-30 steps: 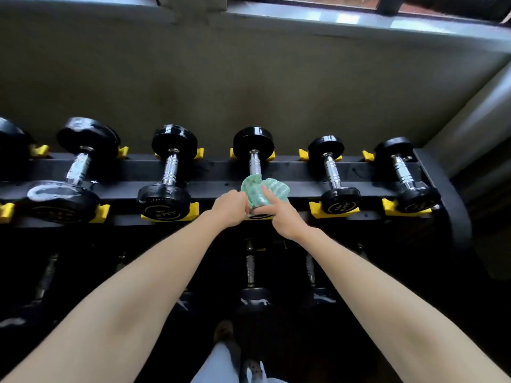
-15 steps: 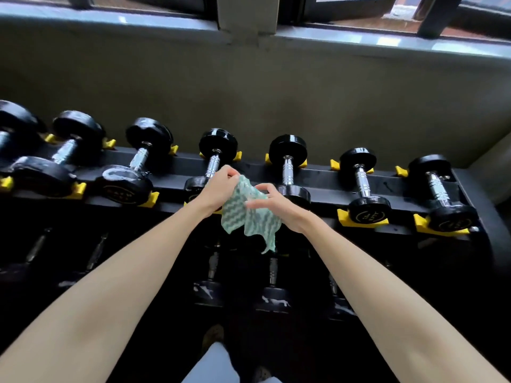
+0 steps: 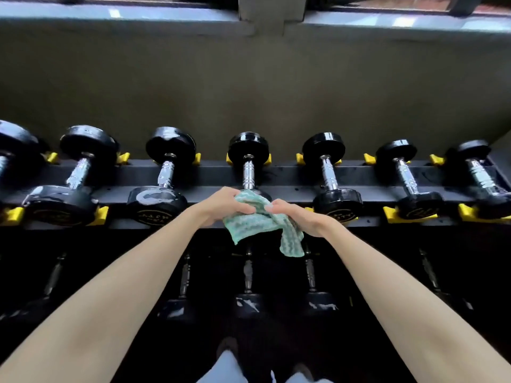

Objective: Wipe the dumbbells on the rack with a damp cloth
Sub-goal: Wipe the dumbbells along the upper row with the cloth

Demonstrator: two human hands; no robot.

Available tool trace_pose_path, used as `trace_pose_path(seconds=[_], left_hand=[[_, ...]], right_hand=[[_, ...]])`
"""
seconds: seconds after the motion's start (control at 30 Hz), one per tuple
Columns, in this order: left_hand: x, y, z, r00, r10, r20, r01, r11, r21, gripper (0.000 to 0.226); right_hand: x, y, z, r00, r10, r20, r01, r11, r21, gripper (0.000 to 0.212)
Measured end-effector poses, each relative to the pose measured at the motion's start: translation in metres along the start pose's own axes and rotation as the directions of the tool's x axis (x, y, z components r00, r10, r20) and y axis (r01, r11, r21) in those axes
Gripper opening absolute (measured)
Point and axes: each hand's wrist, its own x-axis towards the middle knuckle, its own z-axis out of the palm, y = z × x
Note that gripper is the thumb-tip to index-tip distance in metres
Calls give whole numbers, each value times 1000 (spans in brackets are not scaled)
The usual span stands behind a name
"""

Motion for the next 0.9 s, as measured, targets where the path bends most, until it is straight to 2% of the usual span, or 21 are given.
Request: trace_pose_path(seconds=[0.03,0.1,0.2,0.3,0.33,0.4,0.47,0.53,0.6,0.63,0.67,0.73,0.8,0.83,0.9], left_hand=[[1,-6,-9,1000,1,24,-1,1000,26,12],[3,-16,-21,996,6,87,-12,997,71,12],[4,-30,-40,975,-62,216,20,981,192,18],[9,-44,-55,929,-208,307,49,889,456,46],[11,-45,-58,929,-217,300,29,851,525,40],[14,-45,-63,964,-169,206,-11,747,665,22],[18,-46,-66,999,-50,-4,34,609,792,12],[21,-49,-62,972,86,-221,135,565,814,12],[24,-49,-51,914,161,-372,251,495,832,22],[26,-50,-45,877,191,-441,300,500,813,24],[28,-49,-39,842,191,-504,335,548,767,24],[35,-46,-30,814,78,-576,366,702,612,26],[45,-43,-21,826,-144,-544,382,853,354,31],[50,-40,-16,832,-242,-499,395,890,227,35],[56,-36,-5,832,-309,-461,375,925,57,39]], right_hand=[[5,-1,5,999,32,10,-31,997,-65,47],[14,-2,11,996,27,-87,-48,967,-248,41],[18,-5,13,983,-32,-181,-32,939,-341,17],[17,-5,19,965,-81,-251,-37,901,-432,25],[19,-4,24,949,-106,-296,-45,887,-460,24],[27,3,37,913,-123,-389,-102,855,-509,18],[33,11,51,894,-101,-436,-149,852,-503,15],[36,13,61,878,-126,-462,-118,878,-463,14],[40,13,65,832,-171,-527,-86,900,-428,23],[41,12,65,795,-196,-574,-79,905,-418,21],[41,11,62,751,-232,-618,-74,901,-428,19],[41,9,53,687,-275,-673,-115,873,-474,16],[44,9,47,703,-180,-688,-183,889,-419,20],[48,10,45,725,-88,-683,-211,916,-341,20],[56,14,47,742,42,-669,-196,968,-156,18]])
